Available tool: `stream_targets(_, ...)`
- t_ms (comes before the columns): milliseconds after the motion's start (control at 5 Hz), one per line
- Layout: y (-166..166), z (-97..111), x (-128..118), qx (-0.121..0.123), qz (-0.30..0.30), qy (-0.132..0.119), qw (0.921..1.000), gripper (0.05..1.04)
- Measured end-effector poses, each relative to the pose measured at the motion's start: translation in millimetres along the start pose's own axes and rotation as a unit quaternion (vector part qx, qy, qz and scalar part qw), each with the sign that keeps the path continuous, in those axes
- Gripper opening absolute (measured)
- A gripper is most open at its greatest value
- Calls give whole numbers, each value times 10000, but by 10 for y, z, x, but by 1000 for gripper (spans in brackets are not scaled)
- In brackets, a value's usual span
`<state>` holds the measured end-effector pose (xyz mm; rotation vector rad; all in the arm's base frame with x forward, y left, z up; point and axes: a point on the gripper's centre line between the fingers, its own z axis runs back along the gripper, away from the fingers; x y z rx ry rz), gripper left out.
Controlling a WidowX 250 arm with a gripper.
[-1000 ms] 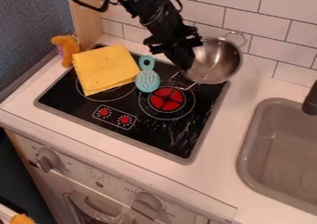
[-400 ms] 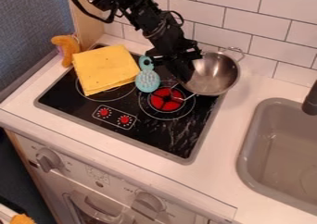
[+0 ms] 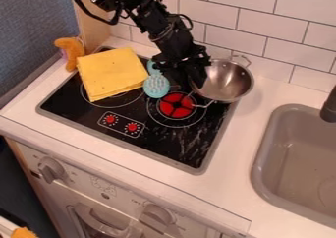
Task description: Move the silver pot to the top right corner of the burner
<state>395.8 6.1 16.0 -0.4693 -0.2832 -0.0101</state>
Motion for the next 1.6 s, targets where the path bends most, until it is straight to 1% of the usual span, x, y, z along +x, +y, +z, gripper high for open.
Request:
stream_targets(200, 7, 19, -18, 5, 11, 6, 10000, 837)
stream_targets(400, 29, 101, -23, 180, -75, 31, 9998, 1006)
stream_targets(600, 68, 197, -23, 309, -155, 46, 9994, 1002)
stream_targets(800, 73, 378, 3, 597, -358, 179, 9974, 1000)
stream_targets(1000, 0, 539, 50, 624, -588, 58, 9963, 1000)
stream_targets(1200, -57, 841, 44, 784, -958, -48, 9923, 1000)
stream_targets(1400, -131, 1013, 27, 883, -1471, -63, 9852, 1000)
stream_targets(1600, -131, 1020, 24, 896, -1511, -59, 9844, 1000)
